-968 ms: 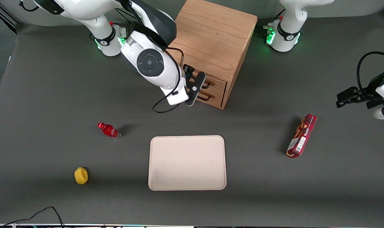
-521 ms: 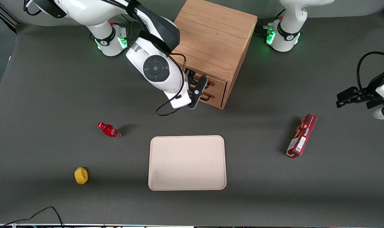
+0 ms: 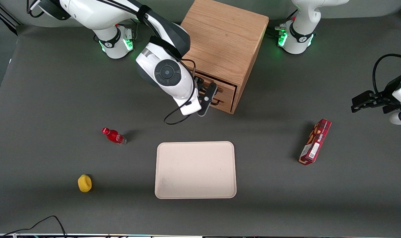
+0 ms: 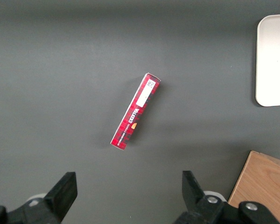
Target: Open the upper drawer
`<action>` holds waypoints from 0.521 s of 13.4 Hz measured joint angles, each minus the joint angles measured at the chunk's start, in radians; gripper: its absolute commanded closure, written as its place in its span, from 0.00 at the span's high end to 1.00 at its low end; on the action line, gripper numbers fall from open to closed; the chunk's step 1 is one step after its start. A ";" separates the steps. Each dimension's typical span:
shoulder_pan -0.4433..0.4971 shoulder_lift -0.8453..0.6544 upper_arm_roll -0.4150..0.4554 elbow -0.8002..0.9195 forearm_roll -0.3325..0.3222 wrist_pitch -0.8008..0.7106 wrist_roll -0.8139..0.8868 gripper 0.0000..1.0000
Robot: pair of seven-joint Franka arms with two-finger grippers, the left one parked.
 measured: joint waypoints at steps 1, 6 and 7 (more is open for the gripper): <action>0.000 0.002 -0.010 0.000 -0.002 0.002 -0.004 1.00; -0.011 0.004 -0.086 0.028 -0.002 0.009 -0.080 1.00; -0.012 0.004 -0.103 0.037 -0.002 0.009 -0.088 1.00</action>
